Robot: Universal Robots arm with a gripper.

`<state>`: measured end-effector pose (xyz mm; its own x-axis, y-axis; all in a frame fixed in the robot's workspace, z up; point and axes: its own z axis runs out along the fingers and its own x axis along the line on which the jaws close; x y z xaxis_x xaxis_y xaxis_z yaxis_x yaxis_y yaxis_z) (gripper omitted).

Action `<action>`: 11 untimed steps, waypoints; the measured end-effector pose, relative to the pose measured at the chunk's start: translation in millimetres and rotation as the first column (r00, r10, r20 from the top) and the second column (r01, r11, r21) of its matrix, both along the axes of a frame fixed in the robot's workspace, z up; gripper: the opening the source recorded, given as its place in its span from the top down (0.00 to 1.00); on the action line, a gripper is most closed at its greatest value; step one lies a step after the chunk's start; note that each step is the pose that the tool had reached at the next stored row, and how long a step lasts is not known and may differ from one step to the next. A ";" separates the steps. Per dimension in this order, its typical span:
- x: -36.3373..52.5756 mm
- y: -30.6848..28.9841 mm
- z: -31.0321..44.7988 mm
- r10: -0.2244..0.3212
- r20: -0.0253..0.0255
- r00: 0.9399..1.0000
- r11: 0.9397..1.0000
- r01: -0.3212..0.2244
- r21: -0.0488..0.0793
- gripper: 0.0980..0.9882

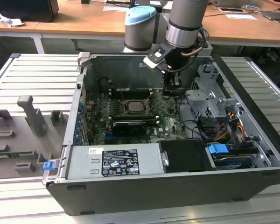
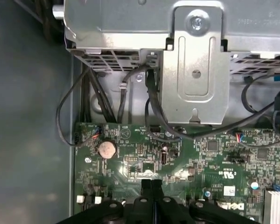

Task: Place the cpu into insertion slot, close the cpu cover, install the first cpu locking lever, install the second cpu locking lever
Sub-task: 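Close the cpu cover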

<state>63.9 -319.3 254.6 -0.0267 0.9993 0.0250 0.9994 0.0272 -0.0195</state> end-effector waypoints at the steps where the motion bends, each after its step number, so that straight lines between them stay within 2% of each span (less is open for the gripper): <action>1: -0.1 0.0 -1.4 0.003 0.000 1.000 1.000 -0.003 0.000 0.99; 6: -13.5 0.1 -2.2 0.005 0.000 1.000 1.000 -0.005 0.000 0.99; 11: -15.7 0.2 -2.9 0.005 0.000 1.000 1.000 -0.005 0.000 0.99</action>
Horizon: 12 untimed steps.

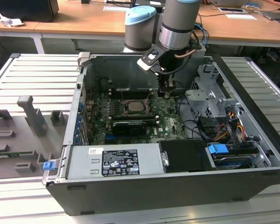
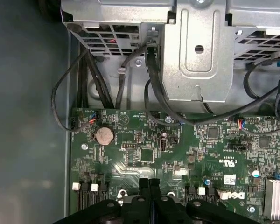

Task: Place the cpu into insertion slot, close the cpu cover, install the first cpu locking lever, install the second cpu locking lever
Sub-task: 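Close the cpu cover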

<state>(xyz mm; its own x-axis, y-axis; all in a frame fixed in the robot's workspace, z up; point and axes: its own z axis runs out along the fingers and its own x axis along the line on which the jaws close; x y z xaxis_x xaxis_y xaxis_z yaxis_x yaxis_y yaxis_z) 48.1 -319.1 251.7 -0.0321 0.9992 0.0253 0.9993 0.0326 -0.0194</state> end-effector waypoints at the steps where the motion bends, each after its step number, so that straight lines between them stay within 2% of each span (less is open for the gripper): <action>1: -0.6 0.0 -0.1 0.000 0.001 1.000 1.000 0.000 0.000 0.99; 8: -5.3 0.1 -0.1 0.000 0.001 1.000 1.000 0.000 0.000 0.99; 12: -10.9 0.1 -0.3 0.000 0.001 1.000 1.000 0.000 0.001 0.99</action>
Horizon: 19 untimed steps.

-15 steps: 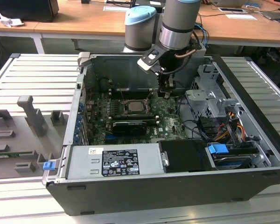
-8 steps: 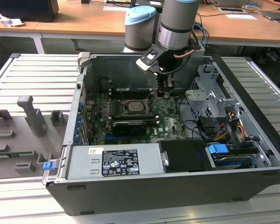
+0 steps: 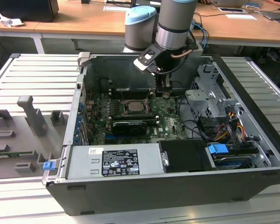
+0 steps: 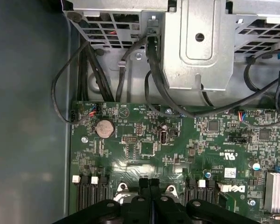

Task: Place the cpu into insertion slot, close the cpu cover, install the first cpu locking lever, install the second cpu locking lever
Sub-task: 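Close the cpu cover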

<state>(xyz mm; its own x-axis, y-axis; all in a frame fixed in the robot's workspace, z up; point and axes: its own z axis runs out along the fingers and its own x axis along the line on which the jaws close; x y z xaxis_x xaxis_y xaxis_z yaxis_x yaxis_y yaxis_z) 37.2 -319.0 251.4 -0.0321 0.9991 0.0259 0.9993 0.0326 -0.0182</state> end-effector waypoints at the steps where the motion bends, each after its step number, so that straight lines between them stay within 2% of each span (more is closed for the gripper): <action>1: -1.5 0.0 0.0 0.000 0.000 1.000 1.000 0.000 0.000 0.99; 5: -10.9 0.0 -0.9 0.000 0.000 1.000 1.000 0.000 0.000 0.99; 11: -23.4 0.0 -6.4 0.000 0.001 1.000 1.000 0.000 -0.001 0.99; 14: -41.3 0.0 -17.6 0.001 0.001 1.000 1.000 -0.001 -0.001 0.99; 17: -44.4 -0.2 -24.2 0.002 0.001 1.000 1.000 -0.002 -0.001 0.99; 19: -46.7 -1.0 -25.9 0.009 0.004 1.000 1.000 -0.009 -0.001 0.99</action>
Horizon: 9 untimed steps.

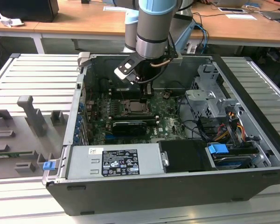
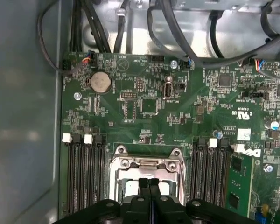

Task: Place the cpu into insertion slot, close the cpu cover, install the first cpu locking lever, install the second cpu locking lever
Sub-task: 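Close the cpu cover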

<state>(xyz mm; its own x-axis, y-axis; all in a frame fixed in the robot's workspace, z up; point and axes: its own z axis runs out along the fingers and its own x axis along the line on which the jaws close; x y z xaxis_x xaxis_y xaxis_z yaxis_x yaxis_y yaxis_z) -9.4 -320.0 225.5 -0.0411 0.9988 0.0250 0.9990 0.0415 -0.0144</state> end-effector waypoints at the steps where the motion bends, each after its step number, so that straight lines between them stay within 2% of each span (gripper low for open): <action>1: -0.8 -0.1 -0.7 0.002 0.001 1.000 1.000 -0.002 0.000 0.99; 7: -12.0 -0.2 -2.7 0.009 0.007 1.000 1.000 -0.009 0.000 0.99; 9: -20.6 -0.2 -3.7 0.012 0.009 1.000 1.000 -0.012 0.000 0.99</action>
<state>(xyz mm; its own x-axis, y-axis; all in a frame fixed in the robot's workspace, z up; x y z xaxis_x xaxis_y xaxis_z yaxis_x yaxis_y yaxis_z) -30.0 -320.2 221.8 -0.0535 0.9983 0.0246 0.9985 0.0536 -0.0052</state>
